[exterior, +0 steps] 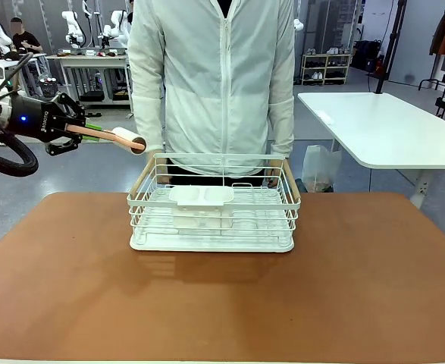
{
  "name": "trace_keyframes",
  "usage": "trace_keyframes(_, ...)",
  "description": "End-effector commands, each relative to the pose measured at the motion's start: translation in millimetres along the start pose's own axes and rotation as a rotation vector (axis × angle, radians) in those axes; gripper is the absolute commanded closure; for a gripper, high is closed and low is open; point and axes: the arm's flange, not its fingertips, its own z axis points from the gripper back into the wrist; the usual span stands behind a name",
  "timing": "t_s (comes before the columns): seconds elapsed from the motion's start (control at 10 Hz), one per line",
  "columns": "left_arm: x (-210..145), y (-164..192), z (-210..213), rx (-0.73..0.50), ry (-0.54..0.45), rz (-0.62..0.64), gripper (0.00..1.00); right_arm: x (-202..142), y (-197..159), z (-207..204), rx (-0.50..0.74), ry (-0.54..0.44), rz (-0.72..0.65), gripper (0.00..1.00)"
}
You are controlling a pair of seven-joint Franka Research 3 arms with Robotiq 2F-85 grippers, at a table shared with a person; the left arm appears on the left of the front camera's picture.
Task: Clean the table.
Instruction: Clean the table with the Lint Roller when the human lifts the Dish drying rack.
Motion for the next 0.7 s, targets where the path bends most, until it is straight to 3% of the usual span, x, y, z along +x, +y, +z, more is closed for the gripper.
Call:
trace_keyframes(0.0, -0.2, -1.7, -0.4, -0.002, -0.002, -0.003, 0.93, -1.9, 0.4, -0.5, 0.017, -0.002, 0.013, 0.0)
trace_keyframes(0.6, -0.2, -1.7, -0.4, -0.002, -0.002, -0.003, 0.93, -1.9, 0.4, -0.5, 0.017, -0.002, 0.013, 0.0)
